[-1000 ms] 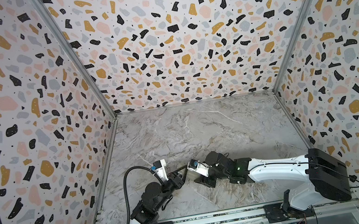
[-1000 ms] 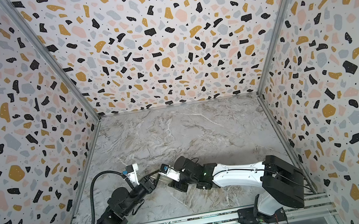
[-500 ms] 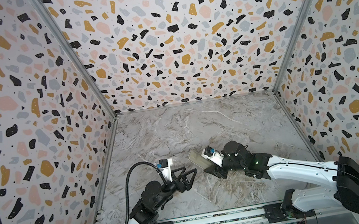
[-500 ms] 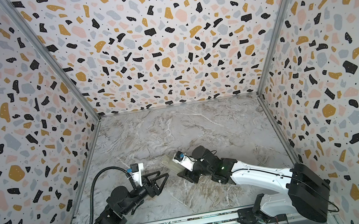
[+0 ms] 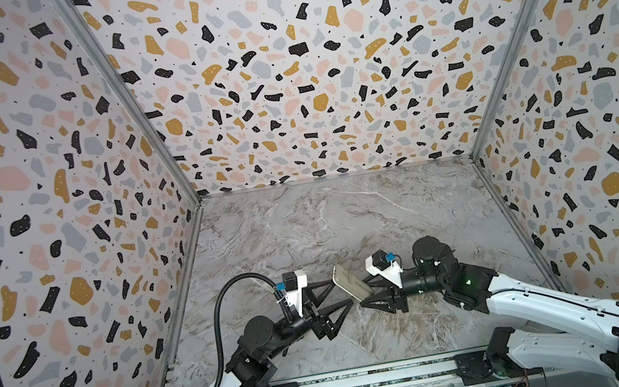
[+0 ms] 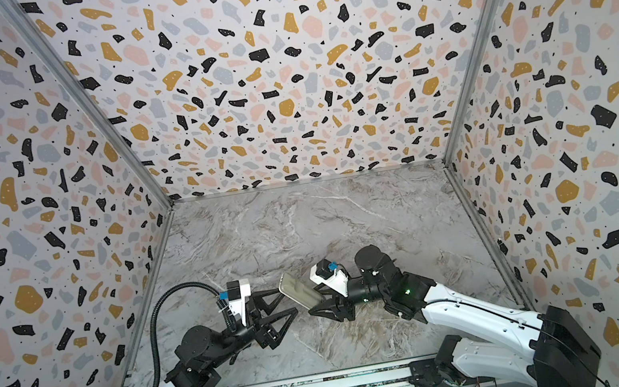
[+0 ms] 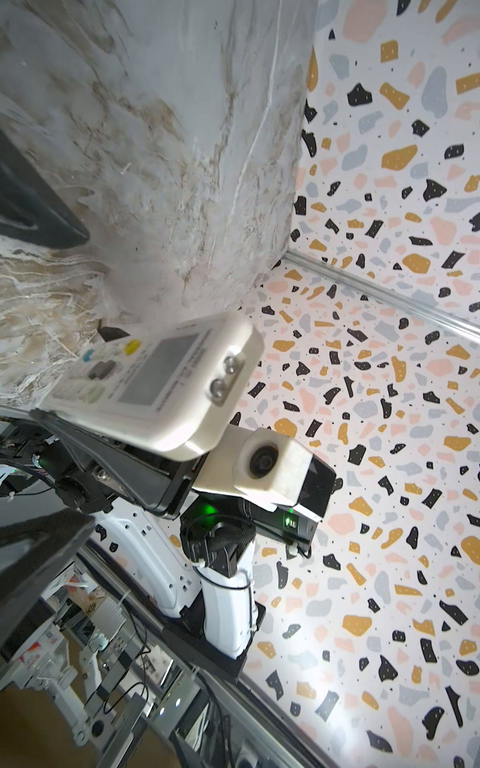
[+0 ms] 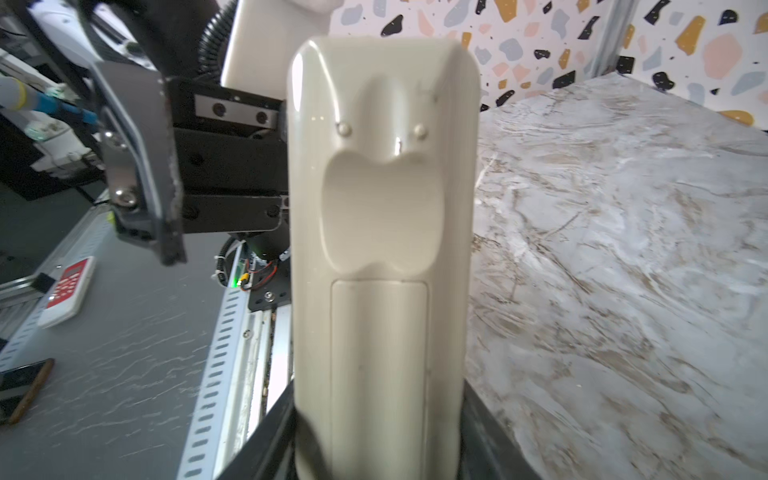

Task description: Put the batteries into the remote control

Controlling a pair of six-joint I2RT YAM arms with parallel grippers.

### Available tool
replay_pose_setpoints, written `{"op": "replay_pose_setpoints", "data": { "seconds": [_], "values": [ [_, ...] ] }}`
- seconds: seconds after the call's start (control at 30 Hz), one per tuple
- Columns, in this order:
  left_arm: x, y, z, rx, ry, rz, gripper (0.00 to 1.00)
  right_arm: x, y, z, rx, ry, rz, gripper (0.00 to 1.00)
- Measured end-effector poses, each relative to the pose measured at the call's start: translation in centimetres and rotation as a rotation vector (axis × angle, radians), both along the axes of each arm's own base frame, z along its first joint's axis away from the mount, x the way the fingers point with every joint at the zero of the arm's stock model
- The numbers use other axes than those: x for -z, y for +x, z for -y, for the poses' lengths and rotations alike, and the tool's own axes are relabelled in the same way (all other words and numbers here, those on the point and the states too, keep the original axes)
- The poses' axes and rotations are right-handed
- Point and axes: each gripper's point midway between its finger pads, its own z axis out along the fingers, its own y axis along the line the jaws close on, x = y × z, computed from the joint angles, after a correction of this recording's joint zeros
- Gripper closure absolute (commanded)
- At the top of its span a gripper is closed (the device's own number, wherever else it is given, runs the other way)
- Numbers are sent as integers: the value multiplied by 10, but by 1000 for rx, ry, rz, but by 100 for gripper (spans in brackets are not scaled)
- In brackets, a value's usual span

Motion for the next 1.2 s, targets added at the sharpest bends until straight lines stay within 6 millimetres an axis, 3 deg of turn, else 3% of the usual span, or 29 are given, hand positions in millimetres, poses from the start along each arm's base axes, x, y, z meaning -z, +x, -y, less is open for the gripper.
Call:
{"op": "replay_pose_setpoints", "data": {
  "seconds": [0.23, 0.47, 0.97, 1.07, 1.2],
  "values": [
    [-23, -13, 15, 81, -16, 71, 0, -7, -20, 1, -112, 61, -42, 99],
    [-30, -19, 22, 114, -15, 98, 11, -17, -37, 1, -214, 115, -53, 99],
    [-38, -29, 28, 166, -13, 150, 59, -22, -46, 2, -275, 149, -98, 98],
    [-36, -28, 29, 165, -7, 150, 67, -21, -45, 2, -276, 146, -103, 92],
    [-35, -27, 29, 161, -4, 146, 77, -20, -45, 2, -274, 142, -106, 71]
  ]
}}
